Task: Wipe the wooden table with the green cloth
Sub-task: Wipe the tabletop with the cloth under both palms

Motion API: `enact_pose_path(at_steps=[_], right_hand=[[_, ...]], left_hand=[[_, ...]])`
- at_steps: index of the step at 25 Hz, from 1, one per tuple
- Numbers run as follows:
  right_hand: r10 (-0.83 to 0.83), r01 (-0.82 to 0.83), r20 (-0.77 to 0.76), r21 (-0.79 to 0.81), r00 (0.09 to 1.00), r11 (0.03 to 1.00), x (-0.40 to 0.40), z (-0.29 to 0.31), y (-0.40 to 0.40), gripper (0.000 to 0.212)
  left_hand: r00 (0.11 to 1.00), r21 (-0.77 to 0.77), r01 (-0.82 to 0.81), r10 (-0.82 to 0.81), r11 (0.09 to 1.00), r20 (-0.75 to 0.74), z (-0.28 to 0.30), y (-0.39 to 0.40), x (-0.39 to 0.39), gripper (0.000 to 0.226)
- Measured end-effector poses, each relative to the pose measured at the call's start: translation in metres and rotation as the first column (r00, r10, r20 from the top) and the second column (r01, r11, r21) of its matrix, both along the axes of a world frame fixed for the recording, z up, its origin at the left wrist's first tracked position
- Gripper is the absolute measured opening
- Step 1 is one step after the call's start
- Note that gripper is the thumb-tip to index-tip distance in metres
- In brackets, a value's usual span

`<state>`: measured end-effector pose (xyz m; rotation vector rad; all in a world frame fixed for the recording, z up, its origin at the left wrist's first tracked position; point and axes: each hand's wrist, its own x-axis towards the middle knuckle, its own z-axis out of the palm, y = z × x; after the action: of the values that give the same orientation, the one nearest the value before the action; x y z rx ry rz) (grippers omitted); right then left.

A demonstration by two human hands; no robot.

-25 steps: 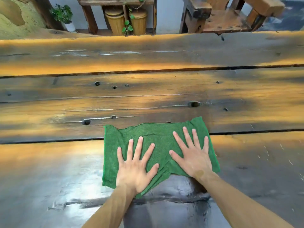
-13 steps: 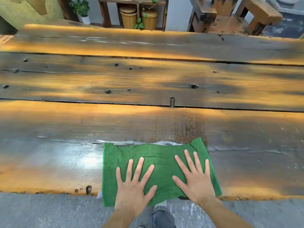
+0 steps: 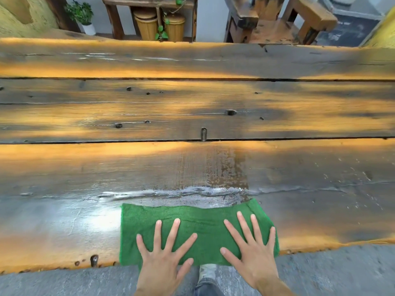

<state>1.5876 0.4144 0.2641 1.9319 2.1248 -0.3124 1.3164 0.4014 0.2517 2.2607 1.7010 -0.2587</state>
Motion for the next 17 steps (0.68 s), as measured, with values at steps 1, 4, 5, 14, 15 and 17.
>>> enact_pose_path(at_steps=[1,4,5,14,15,17], right_hand=[[0.002,-0.002,0.012,-0.012,1.000,1.000,0.002,0.000,0.005,0.072],[-0.018,0.018,0.016,-0.021,1.000,1.000,0.007,0.000,0.026,0.074],[-0.027,0.027,0.011,-0.009,1.000,1.000,0.009,-0.001,0.035,0.075],[-0.068,0.068,-0.060,0.001,0.996,0.998,0.027,-0.005,0.130,0.076],[-0.080,0.080,-0.066,-0.003,0.995,0.997,0.031,-0.005,0.148,0.076],[-0.069,0.070,-0.063,0.025,0.996,0.997,0.037,-0.007,0.180,0.075]], left_hand=[[0.999,0.014,0.033,-0.033,0.999,-0.020,-0.001,0.006,-0.001,0.058],[0.996,0.022,0.077,-0.076,0.997,-0.040,0.004,0.032,0.002,0.062],[0.997,0.030,0.072,-0.071,0.997,-0.043,0.006,0.044,0.005,0.062],[0.994,0.035,0.079,-0.076,0.996,-0.073,0.006,0.150,0.031,0.067],[0.994,0.035,0.085,-0.082,0.996,-0.076,0.006,0.169,0.035,0.067],[0.993,0.044,0.091,-0.087,0.995,-0.085,0.004,0.200,0.040,0.068]])
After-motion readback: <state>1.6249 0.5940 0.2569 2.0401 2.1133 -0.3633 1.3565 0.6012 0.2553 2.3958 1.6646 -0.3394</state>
